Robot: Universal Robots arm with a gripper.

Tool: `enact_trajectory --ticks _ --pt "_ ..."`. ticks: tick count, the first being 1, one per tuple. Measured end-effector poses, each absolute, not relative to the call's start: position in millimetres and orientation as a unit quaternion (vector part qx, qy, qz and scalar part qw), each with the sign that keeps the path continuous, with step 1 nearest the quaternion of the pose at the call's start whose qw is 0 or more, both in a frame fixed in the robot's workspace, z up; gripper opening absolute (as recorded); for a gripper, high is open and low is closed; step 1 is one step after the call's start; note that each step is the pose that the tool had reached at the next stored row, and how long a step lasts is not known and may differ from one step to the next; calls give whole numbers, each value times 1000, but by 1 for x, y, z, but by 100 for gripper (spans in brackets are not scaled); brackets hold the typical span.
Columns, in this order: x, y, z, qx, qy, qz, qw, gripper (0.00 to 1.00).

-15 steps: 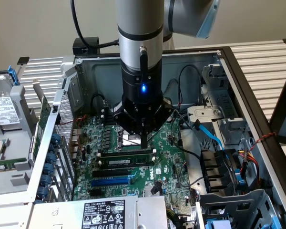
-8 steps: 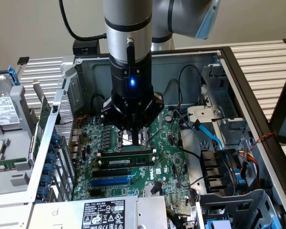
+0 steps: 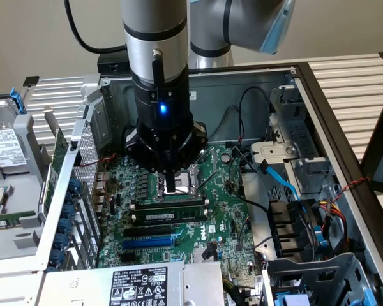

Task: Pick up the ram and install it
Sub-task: 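Press down the ram until it locks into place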

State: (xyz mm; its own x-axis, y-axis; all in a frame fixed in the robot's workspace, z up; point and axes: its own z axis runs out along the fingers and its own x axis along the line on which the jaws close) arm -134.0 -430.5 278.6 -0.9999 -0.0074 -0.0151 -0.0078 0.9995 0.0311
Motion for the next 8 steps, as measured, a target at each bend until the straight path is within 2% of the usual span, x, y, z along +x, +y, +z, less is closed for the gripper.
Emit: enact_trajectory --ticks 8 --pt "-135 -428 279 -4 1000 16 8 10"
